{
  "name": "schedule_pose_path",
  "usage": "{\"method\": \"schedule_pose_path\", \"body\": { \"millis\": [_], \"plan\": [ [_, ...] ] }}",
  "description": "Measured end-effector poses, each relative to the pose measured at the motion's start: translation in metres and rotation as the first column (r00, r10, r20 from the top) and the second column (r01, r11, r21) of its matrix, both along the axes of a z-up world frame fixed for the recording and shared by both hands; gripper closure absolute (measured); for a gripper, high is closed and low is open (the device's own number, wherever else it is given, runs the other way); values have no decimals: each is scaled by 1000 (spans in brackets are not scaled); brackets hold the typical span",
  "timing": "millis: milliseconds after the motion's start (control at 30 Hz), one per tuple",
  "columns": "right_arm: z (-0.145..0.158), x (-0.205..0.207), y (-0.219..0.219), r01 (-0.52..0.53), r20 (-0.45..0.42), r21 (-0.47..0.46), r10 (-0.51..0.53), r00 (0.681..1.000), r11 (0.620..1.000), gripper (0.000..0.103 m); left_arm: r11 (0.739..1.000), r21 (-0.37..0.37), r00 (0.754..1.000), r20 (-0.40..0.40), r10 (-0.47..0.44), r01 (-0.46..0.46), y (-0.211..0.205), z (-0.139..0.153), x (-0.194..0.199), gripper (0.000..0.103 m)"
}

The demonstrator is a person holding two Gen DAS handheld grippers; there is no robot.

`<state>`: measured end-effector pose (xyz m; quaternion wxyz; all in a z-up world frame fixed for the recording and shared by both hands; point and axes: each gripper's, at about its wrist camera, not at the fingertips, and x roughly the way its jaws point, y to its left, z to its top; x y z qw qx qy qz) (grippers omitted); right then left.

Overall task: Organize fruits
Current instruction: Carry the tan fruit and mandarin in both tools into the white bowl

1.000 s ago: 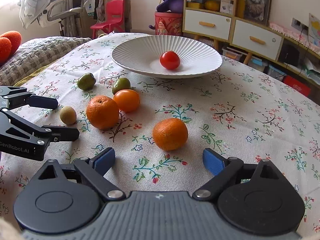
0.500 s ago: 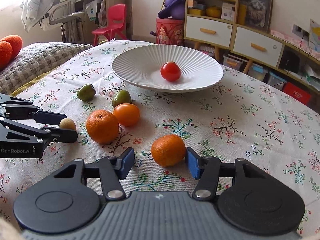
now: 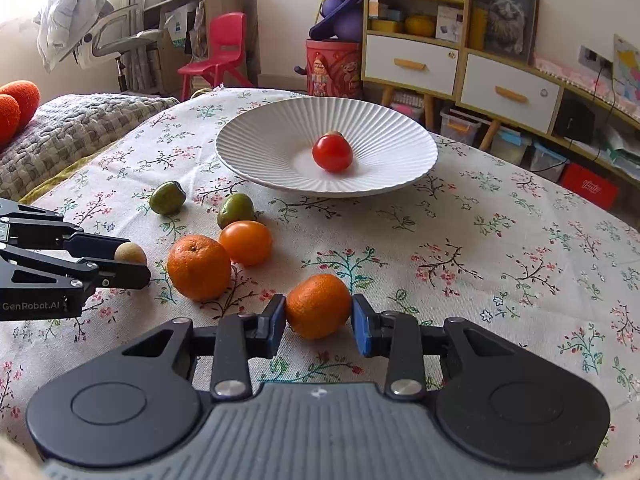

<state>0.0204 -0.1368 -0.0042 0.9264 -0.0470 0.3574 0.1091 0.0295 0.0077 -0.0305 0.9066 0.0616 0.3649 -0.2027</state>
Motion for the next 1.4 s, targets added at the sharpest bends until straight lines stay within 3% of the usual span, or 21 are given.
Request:
{"method": "schedule_pose_path", "body": {
  "millis": [633, 1233, 1400],
  "plan": [
    [24, 6, 3, -3, 50, 41, 1, 999, 999, 71, 1000, -29, 999, 41, 3, -2, -4, 28, 17, 92],
    [41, 43, -7, 36, 101, 78, -44, 994, 996, 71, 997, -72, 997, 77, 20, -14, -22, 43, 60, 92],
    [40, 56, -13, 36, 95, 87, -45, 994, 996, 71, 999, -42, 996, 83, 30, -27, -37, 37, 77, 92]
  ]
}}
